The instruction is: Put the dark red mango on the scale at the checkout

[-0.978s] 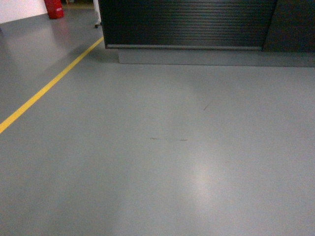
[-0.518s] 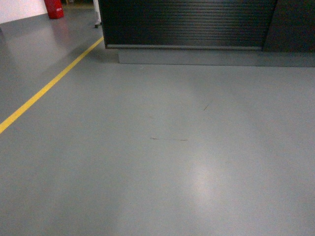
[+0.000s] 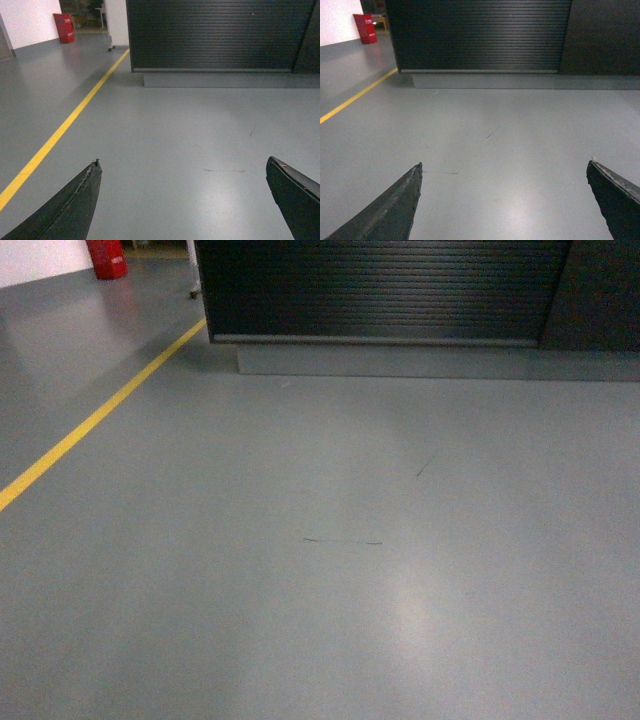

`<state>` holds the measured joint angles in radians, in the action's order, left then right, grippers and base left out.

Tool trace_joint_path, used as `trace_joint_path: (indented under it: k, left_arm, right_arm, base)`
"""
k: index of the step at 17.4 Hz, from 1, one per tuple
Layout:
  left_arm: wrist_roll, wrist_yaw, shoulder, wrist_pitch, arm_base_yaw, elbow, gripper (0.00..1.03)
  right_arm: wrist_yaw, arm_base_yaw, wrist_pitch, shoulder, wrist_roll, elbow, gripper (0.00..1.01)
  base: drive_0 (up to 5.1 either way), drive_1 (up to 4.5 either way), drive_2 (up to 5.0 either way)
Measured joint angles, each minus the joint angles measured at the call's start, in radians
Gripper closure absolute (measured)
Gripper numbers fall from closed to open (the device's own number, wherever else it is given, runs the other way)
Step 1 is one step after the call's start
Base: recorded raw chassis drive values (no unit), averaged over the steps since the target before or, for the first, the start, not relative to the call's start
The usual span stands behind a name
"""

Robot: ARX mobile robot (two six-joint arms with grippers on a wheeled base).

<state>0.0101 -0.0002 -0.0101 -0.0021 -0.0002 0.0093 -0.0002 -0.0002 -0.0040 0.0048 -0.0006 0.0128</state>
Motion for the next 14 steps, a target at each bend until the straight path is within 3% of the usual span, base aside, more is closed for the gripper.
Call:
trace_joint_path:
  k: [14]
  left_arm:
    - [0.000,0.000,0.000,-0.001,0.000,0.000,0.05]
  right_arm:
    - [0.000,0.000,-0.003,0.000,0.000,0.000,0.03]
  base:
    - [0.0,4.35,-4.3]
